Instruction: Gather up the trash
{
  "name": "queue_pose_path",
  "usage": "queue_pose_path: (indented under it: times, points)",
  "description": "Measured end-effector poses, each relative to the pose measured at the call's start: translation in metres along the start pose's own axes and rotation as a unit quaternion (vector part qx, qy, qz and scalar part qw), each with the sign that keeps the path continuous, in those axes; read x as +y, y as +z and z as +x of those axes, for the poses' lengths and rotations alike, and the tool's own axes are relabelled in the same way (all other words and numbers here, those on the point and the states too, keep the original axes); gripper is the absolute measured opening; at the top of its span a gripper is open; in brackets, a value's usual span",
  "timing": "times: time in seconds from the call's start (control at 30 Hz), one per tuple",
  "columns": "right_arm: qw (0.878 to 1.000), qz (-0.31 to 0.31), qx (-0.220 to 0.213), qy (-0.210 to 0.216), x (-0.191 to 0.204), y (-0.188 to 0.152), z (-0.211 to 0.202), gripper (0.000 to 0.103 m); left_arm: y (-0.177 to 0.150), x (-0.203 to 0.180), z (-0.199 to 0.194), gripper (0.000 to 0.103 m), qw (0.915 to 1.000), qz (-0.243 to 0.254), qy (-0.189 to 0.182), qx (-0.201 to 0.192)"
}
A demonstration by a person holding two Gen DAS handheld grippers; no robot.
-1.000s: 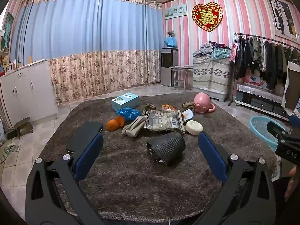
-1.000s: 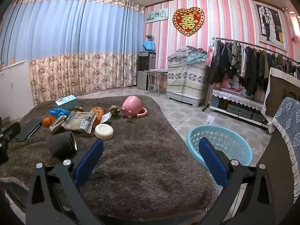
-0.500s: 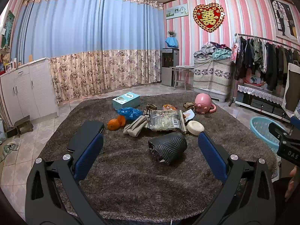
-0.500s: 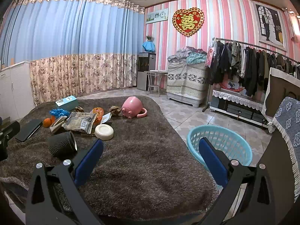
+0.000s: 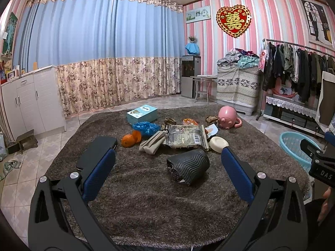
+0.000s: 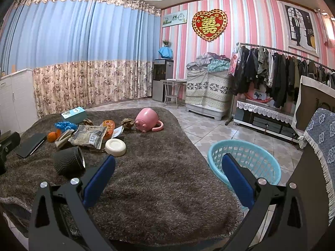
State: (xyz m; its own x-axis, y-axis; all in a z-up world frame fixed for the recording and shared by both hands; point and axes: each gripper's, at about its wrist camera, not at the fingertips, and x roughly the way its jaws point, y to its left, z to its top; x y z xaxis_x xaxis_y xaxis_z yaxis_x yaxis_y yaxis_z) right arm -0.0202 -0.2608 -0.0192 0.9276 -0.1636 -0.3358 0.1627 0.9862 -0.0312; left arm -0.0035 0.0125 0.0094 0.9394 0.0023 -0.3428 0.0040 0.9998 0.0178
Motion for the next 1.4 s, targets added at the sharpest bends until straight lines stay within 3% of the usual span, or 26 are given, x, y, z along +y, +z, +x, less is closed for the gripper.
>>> queue_pose_path:
  times: [1.4]
  points:
    - [1.000,0.000,-0.002,0.000,-0.0005,-0.0002,-0.0012,0.099,0.0011,0.0016,-0.0014,0.098,1.0000,-0.001,0.000,-0.001]
